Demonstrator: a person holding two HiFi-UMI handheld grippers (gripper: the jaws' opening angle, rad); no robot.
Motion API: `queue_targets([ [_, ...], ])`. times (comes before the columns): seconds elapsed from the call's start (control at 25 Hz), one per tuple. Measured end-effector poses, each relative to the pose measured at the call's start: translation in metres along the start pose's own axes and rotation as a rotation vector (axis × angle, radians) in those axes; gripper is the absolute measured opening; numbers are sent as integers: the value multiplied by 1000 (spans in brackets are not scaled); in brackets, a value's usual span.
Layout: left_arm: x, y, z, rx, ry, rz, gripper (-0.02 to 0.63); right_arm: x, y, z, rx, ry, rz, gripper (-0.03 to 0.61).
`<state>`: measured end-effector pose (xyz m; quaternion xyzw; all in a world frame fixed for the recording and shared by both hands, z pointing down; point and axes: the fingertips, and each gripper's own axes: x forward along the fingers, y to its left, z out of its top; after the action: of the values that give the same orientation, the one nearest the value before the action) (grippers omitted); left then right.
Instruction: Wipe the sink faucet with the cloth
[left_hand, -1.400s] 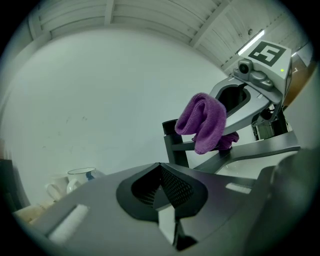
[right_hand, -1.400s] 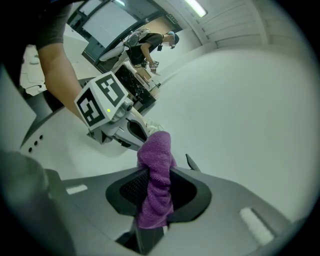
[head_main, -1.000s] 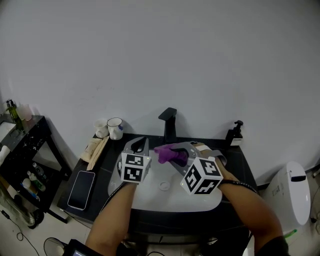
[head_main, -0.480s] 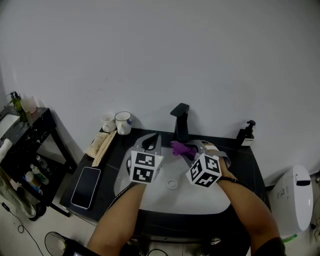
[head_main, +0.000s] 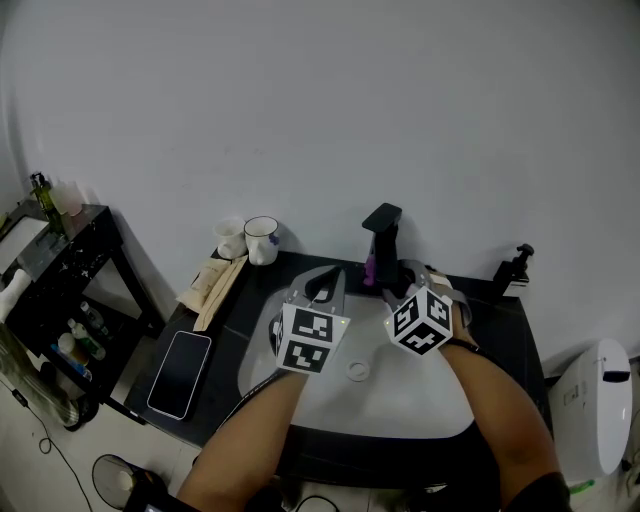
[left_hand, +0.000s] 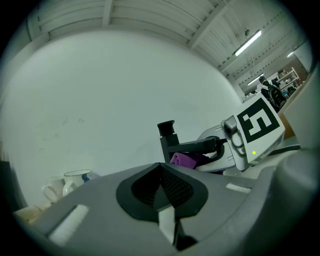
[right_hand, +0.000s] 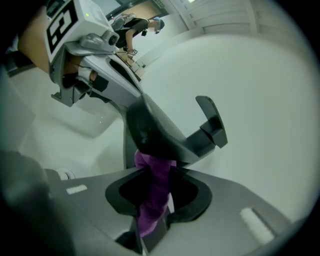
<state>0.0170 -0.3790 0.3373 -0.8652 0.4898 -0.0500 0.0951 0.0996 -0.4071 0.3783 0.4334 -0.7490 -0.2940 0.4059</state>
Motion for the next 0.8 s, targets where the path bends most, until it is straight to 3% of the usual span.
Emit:
queue_targets([
  [0.28,0,-1,1,3,-3,-2,17,7,-1,2,-10,28,43,104],
  [0.52,0,-1,0,8,-1,0,17,13,19,-10,-50,97,136,104],
  [0.8,1,-3,-1,16,0,-6,17,11,38,-12,-91,91,159,104],
])
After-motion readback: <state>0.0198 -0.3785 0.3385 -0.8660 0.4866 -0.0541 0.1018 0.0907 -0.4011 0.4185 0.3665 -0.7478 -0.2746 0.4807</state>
